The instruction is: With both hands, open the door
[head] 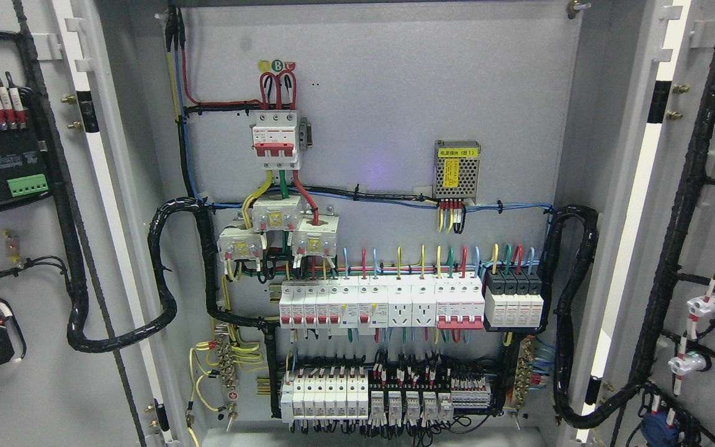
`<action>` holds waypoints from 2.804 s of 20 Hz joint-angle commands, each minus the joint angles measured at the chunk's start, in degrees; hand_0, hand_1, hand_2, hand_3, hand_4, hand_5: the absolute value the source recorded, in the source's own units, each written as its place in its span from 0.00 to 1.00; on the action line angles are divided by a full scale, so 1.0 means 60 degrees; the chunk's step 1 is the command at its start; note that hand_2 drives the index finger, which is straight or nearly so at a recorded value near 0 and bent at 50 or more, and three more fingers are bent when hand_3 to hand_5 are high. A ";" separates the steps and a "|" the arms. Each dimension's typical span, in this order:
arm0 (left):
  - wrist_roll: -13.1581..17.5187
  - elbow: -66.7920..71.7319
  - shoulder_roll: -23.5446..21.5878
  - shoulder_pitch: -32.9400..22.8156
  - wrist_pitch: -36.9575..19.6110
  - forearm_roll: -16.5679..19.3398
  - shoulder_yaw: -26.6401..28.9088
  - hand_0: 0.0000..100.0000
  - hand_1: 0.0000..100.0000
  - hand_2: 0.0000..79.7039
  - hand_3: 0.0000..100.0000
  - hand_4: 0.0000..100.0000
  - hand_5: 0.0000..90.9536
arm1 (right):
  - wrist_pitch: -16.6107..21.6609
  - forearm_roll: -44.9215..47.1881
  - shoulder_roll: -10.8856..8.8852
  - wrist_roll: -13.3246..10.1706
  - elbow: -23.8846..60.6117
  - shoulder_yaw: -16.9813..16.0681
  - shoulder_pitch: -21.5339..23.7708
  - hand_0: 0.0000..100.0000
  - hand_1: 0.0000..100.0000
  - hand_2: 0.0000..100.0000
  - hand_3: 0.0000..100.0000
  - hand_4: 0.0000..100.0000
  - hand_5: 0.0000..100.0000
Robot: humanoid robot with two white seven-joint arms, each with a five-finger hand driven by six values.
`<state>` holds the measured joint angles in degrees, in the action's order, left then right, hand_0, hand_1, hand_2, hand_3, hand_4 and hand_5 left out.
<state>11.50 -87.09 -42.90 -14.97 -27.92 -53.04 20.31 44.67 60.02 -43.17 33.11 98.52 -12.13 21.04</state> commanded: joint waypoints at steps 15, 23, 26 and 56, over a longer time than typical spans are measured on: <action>0.0002 0.0761 -0.0159 0.1206 0.0904 0.0079 -0.0089 0.00 0.00 0.00 0.00 0.04 0.00 | -0.0004 0.0031 -0.0173 0.0531 -0.0614 -0.0059 -0.0241 0.00 0.00 0.00 0.00 0.00 0.00; 0.0002 0.0658 -0.0159 0.1075 0.0830 0.0006 -0.0426 0.00 0.00 0.00 0.00 0.04 0.00 | -0.0004 0.0031 -0.0231 0.0648 -0.0981 -0.0088 -0.0255 0.00 0.00 0.00 0.00 0.00 0.00; 0.0002 0.0527 -0.0159 0.0973 0.0816 -0.0008 -0.0440 0.00 0.00 0.00 0.00 0.04 0.00 | 0.0011 0.0031 -0.0231 0.0648 -0.0981 -0.0132 -0.0270 0.00 0.00 0.00 0.00 0.00 0.00; 0.0016 -0.3107 0.1012 -0.1547 -0.0239 0.0707 -0.1010 0.00 0.00 0.00 0.00 0.04 0.00 | 0.0641 -0.0130 0.0398 0.0532 0.1289 0.2604 -0.0797 0.00 0.00 0.00 0.00 0.00 0.00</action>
<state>11.46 -99.31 -40.72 -22.36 -29.21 -51.66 17.03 45.04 59.57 -42.40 36.61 103.01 -5.28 17.94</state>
